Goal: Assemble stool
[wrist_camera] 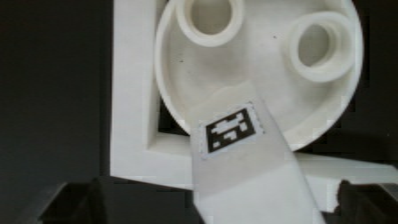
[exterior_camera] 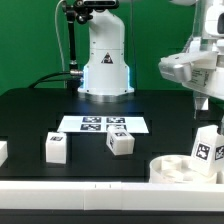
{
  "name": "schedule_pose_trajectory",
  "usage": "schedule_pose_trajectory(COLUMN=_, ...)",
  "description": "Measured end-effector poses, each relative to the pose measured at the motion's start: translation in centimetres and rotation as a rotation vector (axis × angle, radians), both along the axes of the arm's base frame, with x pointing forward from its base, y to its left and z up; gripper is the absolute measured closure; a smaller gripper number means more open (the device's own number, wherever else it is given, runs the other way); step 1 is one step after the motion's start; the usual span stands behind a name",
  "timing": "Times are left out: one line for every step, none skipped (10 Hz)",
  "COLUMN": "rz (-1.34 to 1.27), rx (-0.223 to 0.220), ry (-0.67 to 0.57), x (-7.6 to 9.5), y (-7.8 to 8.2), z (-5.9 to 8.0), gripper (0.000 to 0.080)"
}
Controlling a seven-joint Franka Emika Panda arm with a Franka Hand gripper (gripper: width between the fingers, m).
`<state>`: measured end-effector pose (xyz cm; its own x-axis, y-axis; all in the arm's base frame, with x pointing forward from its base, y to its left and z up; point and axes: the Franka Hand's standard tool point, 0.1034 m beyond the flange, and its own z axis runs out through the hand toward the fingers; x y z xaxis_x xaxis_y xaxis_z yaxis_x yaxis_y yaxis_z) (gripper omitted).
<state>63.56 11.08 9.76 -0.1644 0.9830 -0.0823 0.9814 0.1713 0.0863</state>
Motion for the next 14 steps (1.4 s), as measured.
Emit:
schedule_pose_trajectory(rz=0.068, rx=-0.014, ry=0.004, x=0.0, y=-0.1, z=-0.1, gripper=0.0151)
schedule_pose_trajectory(rz=0.138, rx=-0.030, ry=0.010, x=-0.1, y=-0.2, z=-0.3, gripper=0.0151)
schedule_pose_trajectory(rz=0.189, rx=-0.043, ry=0.018, x=-0.2, y=-0.3, z=-0.7, gripper=0.0151)
schedule_pose_trajectory(rz=0.187, rx=-0.042, ry=0.029, x=-0.5, y=-0.2, z=-1.4, gripper=0.0151)
schedule_pose_trajectory(rz=0.188, rx=-0.042, ry=0.037, x=-0.6, y=-0.1, z=-1.8, gripper=0.0151)
schedule_pose_trajectory(rz=0.188, rx=-0.044, ry=0.044, x=-0.6, y=-0.1, z=-2.0, gripper=0.0151)
schedule_pose_trajectory(rz=0.187, rx=-0.045, ry=0.046, x=-0.5, y=-0.1, z=-2.1, gripper=0.0262)
schedule_pose_trajectory(rz=0.186, rx=-0.045, ry=0.047, x=-0.5, y=-0.2, z=-2.1, gripper=0.0396)
schedule_pose_trajectory(rz=0.165, rx=-0.043, ry=0.046, x=-0.5, y=-0.2, z=-2.1, gripper=0.0396)
schedule_pose_trajectory(rz=0.149, rx=-0.042, ry=0.045, x=-0.5, y=-0.3, z=-2.2, gripper=0.0456)
schedule_pose_trajectory(rz=0.148, rx=-0.042, ry=0.045, x=-0.5, y=-0.3, z=-2.2, gripper=0.0456)
schedule_pose_trajectory(rz=0.104, rx=-0.037, ry=0.042, x=-0.5, y=-0.3, z=-2.2, gripper=0.0456)
schedule_pose_trajectory(rz=0.014, rx=-0.030, ry=0.037, x=-0.6, y=-0.4, z=-2.2, gripper=0.0456)
schedule_pose_trajectory(rz=-0.133, rx=-0.019, ry=0.034, x=-0.6, y=-0.6, z=-2.2, gripper=0.0456)
